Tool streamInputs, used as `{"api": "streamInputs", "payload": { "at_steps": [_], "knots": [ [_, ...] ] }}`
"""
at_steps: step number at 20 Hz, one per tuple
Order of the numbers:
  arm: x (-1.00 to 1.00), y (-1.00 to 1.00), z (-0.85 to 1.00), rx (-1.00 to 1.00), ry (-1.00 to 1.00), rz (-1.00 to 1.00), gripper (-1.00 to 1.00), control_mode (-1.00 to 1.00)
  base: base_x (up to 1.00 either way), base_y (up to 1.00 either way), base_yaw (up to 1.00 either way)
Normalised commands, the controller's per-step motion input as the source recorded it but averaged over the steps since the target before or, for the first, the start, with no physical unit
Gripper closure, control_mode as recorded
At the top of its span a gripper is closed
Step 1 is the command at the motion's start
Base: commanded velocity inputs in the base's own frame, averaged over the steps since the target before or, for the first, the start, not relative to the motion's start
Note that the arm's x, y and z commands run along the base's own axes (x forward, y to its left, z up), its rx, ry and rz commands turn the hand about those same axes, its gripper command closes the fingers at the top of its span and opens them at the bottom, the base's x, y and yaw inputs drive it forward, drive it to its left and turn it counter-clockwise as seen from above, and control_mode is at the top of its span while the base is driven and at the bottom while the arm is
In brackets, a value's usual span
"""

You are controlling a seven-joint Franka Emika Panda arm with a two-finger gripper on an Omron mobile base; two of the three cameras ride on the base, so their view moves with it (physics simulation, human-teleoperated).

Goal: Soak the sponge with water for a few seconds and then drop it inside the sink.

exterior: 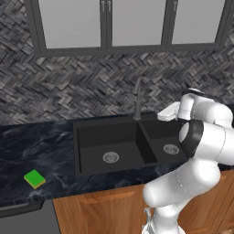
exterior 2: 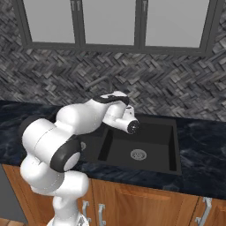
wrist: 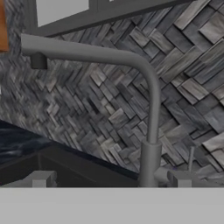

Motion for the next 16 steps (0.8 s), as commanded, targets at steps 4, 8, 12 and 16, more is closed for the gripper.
{"api": "streamInputs", "payload": {
  "at_steps": [4,8,12,16],
  "knots": [
    [0.14,0.0,0.0,0.0,-0.01,0.01,-1.0,-1.0,0.0,0.0,0.0],
    [0.15,0.0,0.0,0.0,0.0,0.01,-1.0,-1.0,0.0,0.0,0.0],
    [0.14,0.0,0.0,0.0,0.0,0.0,-1.0,-1.0,0.0,0.0,0.0],
    [0.09,0.0,0.0,0.0,0.0,0.0,-1.0,-1.0,0.0,0.0,0.0]
  ]
}}
